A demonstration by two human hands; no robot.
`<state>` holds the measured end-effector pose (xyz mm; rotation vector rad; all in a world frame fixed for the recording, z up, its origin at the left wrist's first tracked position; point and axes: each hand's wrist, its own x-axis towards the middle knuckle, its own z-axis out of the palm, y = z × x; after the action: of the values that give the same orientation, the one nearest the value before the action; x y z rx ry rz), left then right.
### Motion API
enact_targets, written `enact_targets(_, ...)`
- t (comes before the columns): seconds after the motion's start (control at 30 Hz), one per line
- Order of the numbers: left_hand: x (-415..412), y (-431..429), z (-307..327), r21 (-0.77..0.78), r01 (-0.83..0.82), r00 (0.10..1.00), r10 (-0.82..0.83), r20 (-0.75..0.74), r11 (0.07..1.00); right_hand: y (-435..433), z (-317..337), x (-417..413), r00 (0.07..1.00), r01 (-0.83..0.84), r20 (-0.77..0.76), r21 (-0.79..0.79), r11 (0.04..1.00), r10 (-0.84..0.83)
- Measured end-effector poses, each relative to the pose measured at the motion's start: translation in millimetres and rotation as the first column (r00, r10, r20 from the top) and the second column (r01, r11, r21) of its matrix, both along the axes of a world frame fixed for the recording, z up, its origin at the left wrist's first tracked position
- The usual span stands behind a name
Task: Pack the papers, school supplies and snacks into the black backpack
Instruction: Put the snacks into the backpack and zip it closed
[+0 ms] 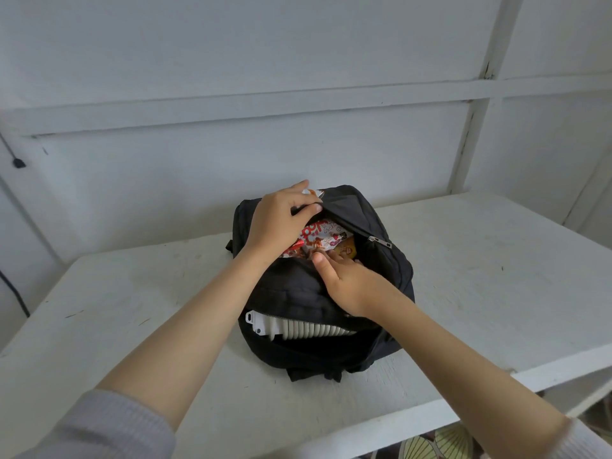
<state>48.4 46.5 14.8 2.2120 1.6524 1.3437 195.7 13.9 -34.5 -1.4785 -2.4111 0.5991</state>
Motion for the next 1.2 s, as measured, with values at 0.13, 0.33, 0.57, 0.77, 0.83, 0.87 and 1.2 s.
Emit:
enact_targets(0.13,-2.4,0.6,-0.1,-0.019,0.024,1.0,-0.024,0.007,1.0,-2.4,4.7,-2.4,0.991,0.108,-0.109,0.359,0.927,-0.073)
enact_targets(0.33,-1.9,0.4,-0.6,-0.036,0.039,0.999,-0.037,0.04,0.999,12.6,17.0,-2.4,0.993,-0.086,0.08,0.003,0.996,0.085)
enact_targets(0.57,-4.3,-3.4,-10.6,-0.042,0.052,0.996,-0.049,0.069,0.998,17.1,26.7,2.0,0.997,-0.075,0.003,0.044,0.996,0.075)
enact_targets(0.77,-4.9,-14.8,-27.5,-0.057,0.089,0.995,-0.091,-0.037,0.994,14.1,32.8,14.1,0.943,0.198,-0.32,0.337,0.921,-0.085)
enact_targets(0.83,-7.6,-21.5,-32.6,-0.05,0.088,0.996,-0.086,0.028,0.995,23.5,28.2,13.7,0.915,0.29,-0.378,0.377,0.88,-0.14)
enact_targets(0.87,-10.1,-25.4,-35.2,-0.034,0.088,0.993,-0.085,0.076,0.996,28.4,25.9,13.0,0.918,0.302,-0.368,0.408,0.862,-0.147)
enact_targets(1.2,-35.2,-51.7,-52.6,-0.057,-0.062,0.961,0.075,0.265,0.996,58.1,29.8,-8.8,0.977,0.012,-0.203,0.342,0.94,0.062)
